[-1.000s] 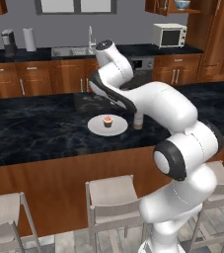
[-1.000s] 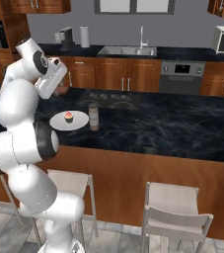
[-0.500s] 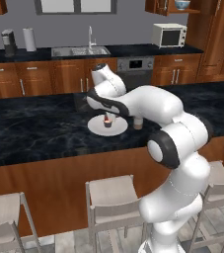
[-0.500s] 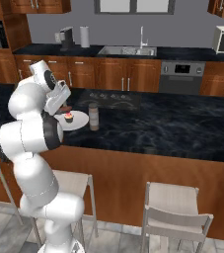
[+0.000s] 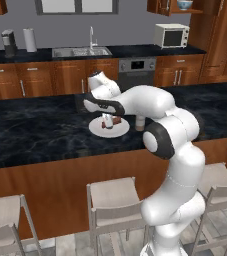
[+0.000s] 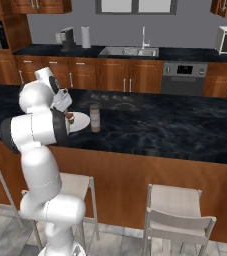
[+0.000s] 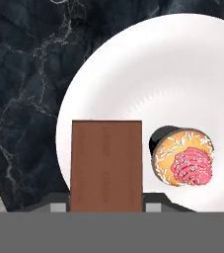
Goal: Take the cinnamon bottle from the cabinet and place it on the dining table, next to the plate with the cupcake. Then take the chocolate from the dining counter and place it on the cupcake plate.
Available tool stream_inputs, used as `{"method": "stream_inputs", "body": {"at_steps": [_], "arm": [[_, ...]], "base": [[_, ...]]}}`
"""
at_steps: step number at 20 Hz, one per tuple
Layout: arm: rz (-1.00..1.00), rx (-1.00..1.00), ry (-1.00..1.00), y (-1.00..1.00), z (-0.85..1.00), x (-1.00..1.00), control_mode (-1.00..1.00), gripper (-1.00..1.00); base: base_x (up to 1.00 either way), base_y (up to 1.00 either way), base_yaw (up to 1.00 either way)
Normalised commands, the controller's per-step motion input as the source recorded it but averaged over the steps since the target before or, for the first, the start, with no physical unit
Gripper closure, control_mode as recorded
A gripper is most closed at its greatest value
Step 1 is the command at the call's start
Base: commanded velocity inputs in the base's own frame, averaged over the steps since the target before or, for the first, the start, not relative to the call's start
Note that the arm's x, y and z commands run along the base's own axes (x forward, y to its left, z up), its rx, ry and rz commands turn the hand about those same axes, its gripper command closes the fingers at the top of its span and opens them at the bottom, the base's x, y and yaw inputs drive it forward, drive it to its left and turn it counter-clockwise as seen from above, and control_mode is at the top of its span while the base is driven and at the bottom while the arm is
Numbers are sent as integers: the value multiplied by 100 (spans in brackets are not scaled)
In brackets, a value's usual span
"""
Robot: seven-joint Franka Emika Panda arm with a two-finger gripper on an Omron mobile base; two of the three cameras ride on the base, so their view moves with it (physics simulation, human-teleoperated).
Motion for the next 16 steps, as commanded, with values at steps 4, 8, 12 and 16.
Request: {"method": "stream_inputs", "body": {"at_steps": [4, 8, 12, 16], "arm": [[0, 0, 7, 0, -38, 16, -100, 100], [0, 0, 1, 0, -21, 18, -100, 100], [0, 0, 0, 0, -19, 18, -100, 100], [0, 0, 0, 0, -24, 10, -100, 100]], "base": [[0, 0, 0], [0, 0, 0], [0, 0, 0], [0, 0, 0]]}}
